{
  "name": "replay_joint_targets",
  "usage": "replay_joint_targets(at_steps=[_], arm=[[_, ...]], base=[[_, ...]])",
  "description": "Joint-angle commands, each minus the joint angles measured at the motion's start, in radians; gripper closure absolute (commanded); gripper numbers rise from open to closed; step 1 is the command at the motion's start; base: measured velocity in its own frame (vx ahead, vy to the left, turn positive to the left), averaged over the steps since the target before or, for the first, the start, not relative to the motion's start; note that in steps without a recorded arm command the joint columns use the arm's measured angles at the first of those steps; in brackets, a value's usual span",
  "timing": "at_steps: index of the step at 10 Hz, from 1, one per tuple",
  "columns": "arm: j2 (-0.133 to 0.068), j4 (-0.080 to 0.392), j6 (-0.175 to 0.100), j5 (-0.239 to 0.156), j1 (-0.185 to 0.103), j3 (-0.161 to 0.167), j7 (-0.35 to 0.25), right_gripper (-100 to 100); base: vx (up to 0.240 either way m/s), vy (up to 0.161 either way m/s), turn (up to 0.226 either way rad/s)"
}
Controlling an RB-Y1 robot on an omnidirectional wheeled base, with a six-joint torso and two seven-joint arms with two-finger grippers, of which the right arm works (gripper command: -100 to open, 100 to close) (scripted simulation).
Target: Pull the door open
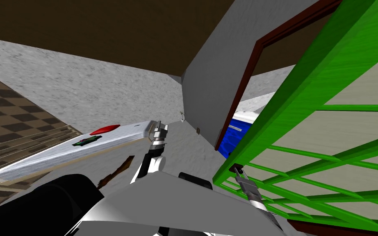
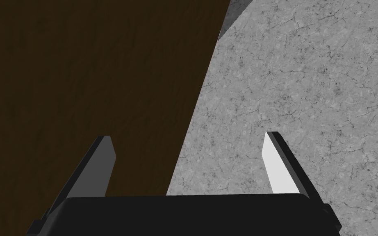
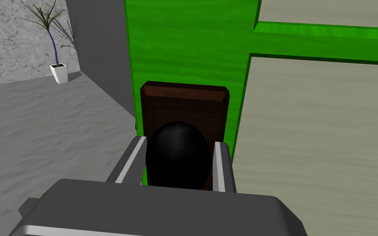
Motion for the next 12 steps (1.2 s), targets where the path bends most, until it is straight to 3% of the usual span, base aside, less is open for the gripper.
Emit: replay_joint_targets(at_steps=[1, 6, 7, 12], arm=[[-0.009, 0.018, -0.031, 0.008, 0.004, 0.015, -0.018, 100], [-0.041, 0.044, -0.098, 0.027, 0.026, 0.047, -0.060, 100], [-0.038, 0.038, -0.085, 0.025, 0.025, 0.043, -0.054, 100], [-0.049, 0.068, -0.121, 0.036, 0.023, 0.059, -0.076, 100]], base=[[-0.229, -0.046, 0.129], [-0.192, -0.046, 0.125], [-0.079, -0.023, 0.023], [-0.163, -0.038, 0.127]])
